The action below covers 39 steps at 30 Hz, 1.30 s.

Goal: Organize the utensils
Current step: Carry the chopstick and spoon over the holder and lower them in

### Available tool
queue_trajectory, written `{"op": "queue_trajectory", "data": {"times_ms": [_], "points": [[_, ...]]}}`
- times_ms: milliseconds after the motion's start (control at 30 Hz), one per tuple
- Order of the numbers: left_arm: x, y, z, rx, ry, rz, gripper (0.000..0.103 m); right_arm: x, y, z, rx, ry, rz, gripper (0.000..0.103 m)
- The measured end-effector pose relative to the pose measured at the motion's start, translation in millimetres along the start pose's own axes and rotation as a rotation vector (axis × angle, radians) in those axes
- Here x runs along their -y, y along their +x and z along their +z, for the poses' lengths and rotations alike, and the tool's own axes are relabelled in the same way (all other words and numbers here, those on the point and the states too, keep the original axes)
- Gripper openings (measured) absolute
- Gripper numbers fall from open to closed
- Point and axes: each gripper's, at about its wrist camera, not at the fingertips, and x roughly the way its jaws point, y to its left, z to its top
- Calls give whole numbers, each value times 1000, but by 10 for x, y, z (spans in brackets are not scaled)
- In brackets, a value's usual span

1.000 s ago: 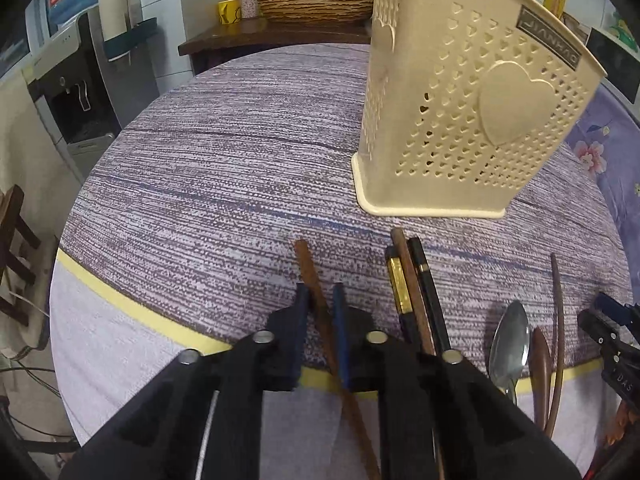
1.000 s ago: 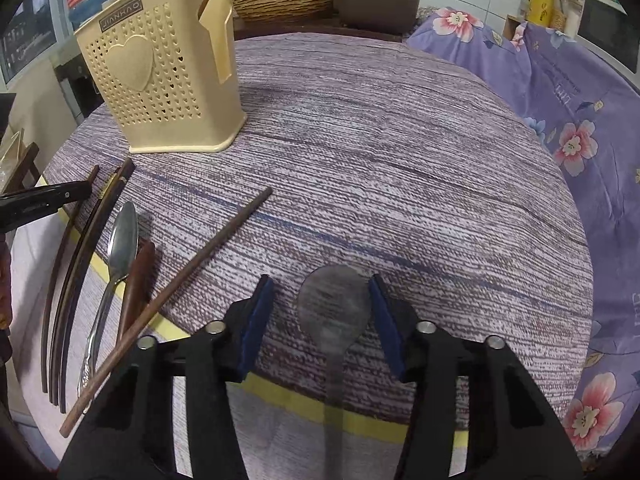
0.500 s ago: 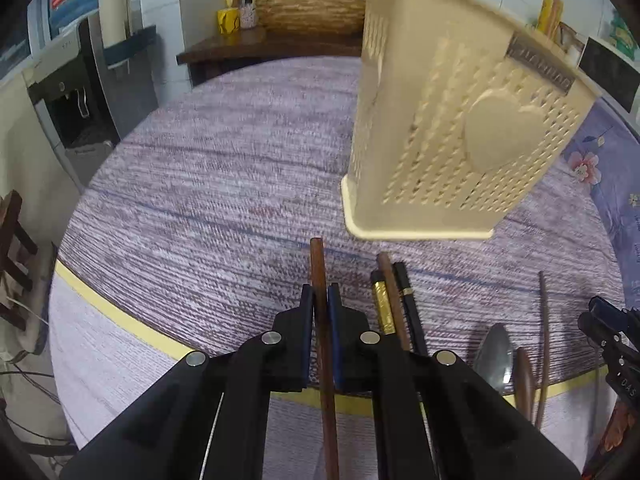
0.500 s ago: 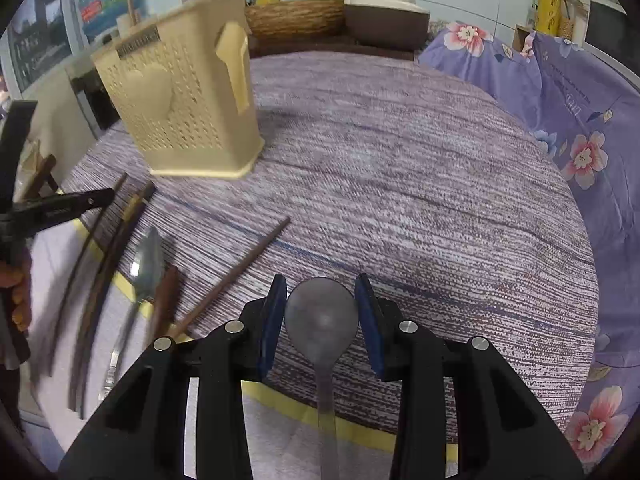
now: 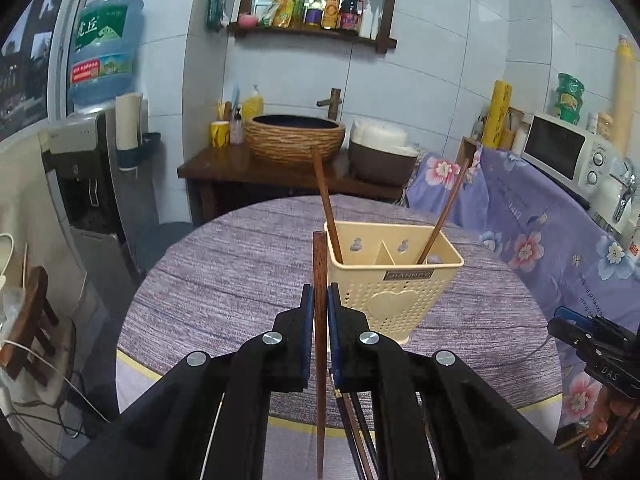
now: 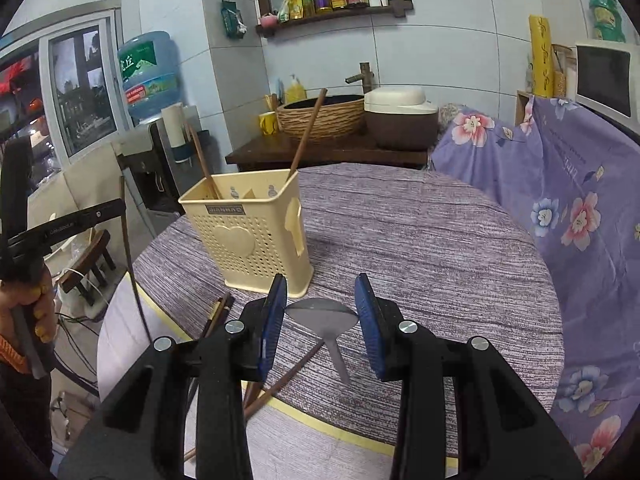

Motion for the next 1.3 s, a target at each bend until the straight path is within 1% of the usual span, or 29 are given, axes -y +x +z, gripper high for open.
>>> {"op": "queue_trajectory", "data": {"times_ms": [267,367,433,500,600,700,767,833,867,967,1067,1133,1300], "points": [[-33,-47,-34,15,-11,-21,8,-64,30,42,10,-19,24,36],[-29,-171,64,49,-7,-32,8,-129,-35,118,52,-36,53,36],[-19,-285,188,83,-4,-44,8,-181,-105,245,110,-43,90,36],[1,-433,374,126,-9,-72,8,-225,-151,398,159,-39,116,36],[49,-665,702,210,-4,-94,8,-363,-211,708,241,-44,159,36],[148,-831,1040,305,3,-91,8,-533,-255,1010,309,-73,170,36],[219,-836,1242,355,3,-90,8,-648,-230,1183,356,-94,159,36],[284,-747,1380,397,6,-65,8,-725,-113,1305,353,-100,166,36],[297,-679,1399,404,6,-54,8,-756,-44,1333,349,-106,150,36],[322,-405,1391,395,-7,-38,8,-784,199,1345,321,-111,124,36],[316,-141,1247,371,-25,-26,8,-711,427,1305,275,-74,122,36],[310,32,1126,338,-34,-24,8,-670,559,1260,243,-63,110,36],[280,278,892,263,-40,-24,8,-557,833,1084,174,-39,92,36]]}}
